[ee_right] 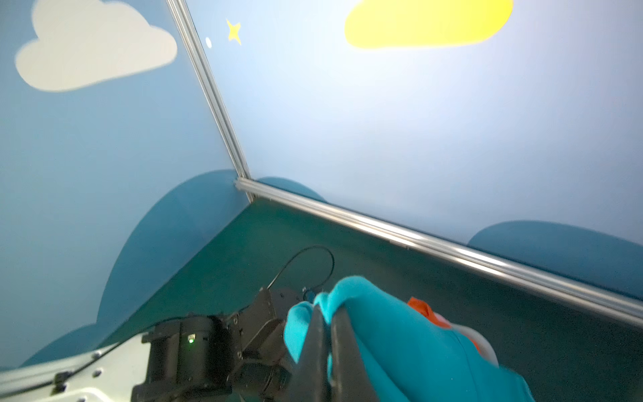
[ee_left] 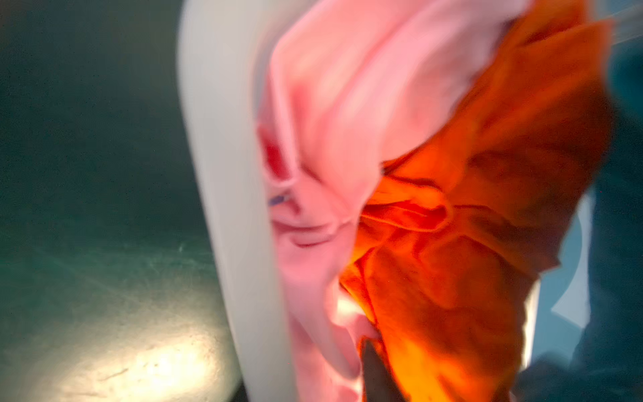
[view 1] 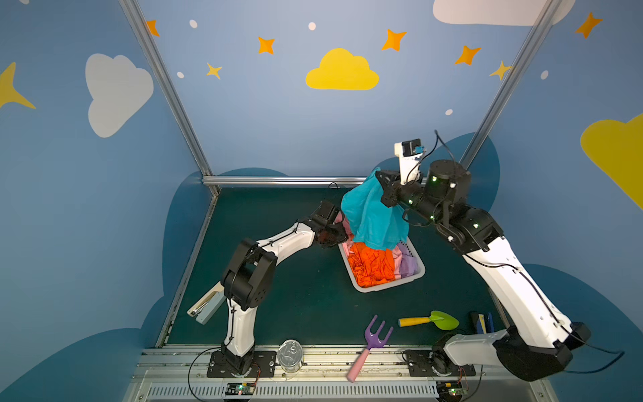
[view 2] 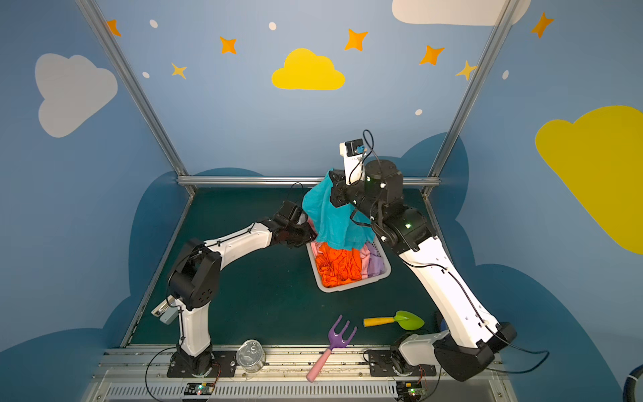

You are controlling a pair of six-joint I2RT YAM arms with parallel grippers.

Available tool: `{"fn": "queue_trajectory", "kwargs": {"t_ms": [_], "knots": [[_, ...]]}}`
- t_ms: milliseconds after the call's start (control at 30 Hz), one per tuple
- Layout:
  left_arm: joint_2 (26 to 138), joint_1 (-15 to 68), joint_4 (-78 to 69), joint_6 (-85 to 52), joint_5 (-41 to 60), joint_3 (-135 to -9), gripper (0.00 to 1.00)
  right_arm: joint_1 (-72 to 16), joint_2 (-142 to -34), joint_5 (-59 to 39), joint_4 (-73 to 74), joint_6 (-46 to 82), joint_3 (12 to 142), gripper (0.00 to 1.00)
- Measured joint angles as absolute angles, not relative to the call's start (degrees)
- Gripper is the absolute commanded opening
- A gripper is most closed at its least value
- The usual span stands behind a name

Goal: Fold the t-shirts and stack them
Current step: 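Grasp the teal t-shirt with the right gripper and lift it out of the basket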

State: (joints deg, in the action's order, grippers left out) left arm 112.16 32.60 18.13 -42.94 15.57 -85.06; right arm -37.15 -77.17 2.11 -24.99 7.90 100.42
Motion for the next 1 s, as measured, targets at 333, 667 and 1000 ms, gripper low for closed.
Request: {"fn": "queue_trajectory", "kwargs": {"t_ms": [333, 667, 1000], "knots": [[80.1, 16.1, 22.8, -39.9, 8.1, -72.4, 0.84, -51.1, -90.1, -6.6, -26.6, 5.9, 117.6, 0.0], [56.9, 13.3, 29.4, -39.6, -2.9, -57.0, 0.95, -60.4, -109.5, -5.3, -34.2, 2.0, 131.8, 0.0], [58.7, 12.9, 33.8, -39.4, -3.9, -53.4, 0.96, -55.4, -110.2, 4.8, -35.0, 4.2, 119.8, 0.69]]}}
